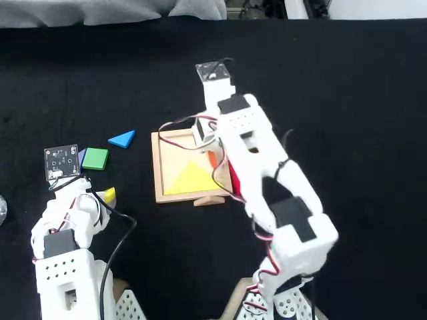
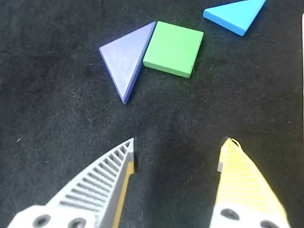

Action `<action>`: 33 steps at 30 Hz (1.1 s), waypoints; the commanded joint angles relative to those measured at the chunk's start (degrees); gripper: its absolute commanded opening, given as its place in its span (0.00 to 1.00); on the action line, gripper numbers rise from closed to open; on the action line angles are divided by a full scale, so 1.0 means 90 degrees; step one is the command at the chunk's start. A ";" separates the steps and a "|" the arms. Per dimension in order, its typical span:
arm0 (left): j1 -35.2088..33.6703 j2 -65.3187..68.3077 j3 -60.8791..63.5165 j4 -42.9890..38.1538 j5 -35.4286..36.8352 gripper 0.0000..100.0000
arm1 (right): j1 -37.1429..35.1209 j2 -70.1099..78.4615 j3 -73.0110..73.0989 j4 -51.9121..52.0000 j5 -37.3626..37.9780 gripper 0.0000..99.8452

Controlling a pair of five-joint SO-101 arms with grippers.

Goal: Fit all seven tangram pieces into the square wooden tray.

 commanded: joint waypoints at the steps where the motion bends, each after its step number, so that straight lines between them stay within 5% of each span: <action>1: 0.0073 -0.0078 -0.0034 -0.0029 -0.0078 0.28 | -0.0147 0.0200 -0.0669 0.0410 -0.0371 0.02; 20: 0.0083 -0.0078 -0.0034 -0.0039 -0.0078 0.28 | -0.0430 0.0435 -0.0708 0.0488 -0.0479 0.02; 26: 0.0083 -0.0078 -0.0034 -0.0039 -0.0078 0.28 | -0.0430 0.0435 -0.0523 0.0400 -0.0459 0.11; 33: 0.0083 -0.0078 -0.0034 -0.0039 -0.0078 0.28 | -0.0410 0.0435 -0.0415 0.0322 -0.0430 0.11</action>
